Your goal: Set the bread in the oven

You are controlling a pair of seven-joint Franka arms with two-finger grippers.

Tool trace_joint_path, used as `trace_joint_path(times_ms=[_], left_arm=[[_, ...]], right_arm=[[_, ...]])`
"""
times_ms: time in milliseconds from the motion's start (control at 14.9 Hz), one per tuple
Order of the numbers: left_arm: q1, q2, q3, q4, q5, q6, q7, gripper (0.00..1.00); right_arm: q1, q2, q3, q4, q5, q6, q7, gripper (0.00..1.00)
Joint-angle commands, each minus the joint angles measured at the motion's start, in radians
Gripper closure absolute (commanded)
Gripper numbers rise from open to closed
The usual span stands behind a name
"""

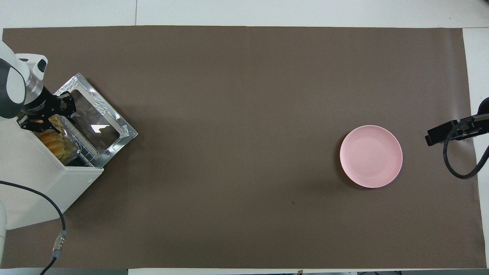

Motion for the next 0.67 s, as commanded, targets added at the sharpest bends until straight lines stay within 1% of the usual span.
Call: trace_joint_path(times_ms=[0, 134, 201, 268, 403, 470, 604], left_arm=[[-0.008, -0.026, 0.020, -0.030, 0.022, 0.070, 0.019, 0.00], [-0.017, -0.026, 0.019, 0.007, 0.021, 0.095, 0.019, 0.00], [-0.017, -0.027, 0.017, 0.041, 0.015, 0.084, 0.033, 0.00], [-0.017, -0.030, 0.014, 0.071, 0.010, 0.063, 0.056, 0.00], [-0.017, -0.052, 0.017, 0.114, 0.007, -0.018, 0.124, 0.00], [-0.017, -0.069, 0.020, 0.118, 0.009, -0.046, 0.186, 0.00], [-0.014, -0.127, 0.020, 0.110, 0.010, -0.104, 0.304, 0.00]], right_arm=[[-0.013, -0.022, 0.010, -0.023, -0.008, 0.006, -0.016, 0.00], [-0.013, -0.022, 0.010, -0.023, -0.008, 0.006, -0.016, 0.00], [-0.012, -0.022, 0.010, -0.023, -0.008, 0.006, -0.016, 0.00], [-0.013, -0.022, 0.010, -0.023, -0.008, 0.006, -0.016, 0.00], [-0.013, -0.022, 0.010, -0.023, -0.008, 0.006, -0.016, 0.00], [-0.013, -0.022, 0.010, -0.023, -0.008, 0.006, -0.016, 0.00], [-0.013, -0.022, 0.010, -0.023, -0.008, 0.006, -0.016, 0.00]])
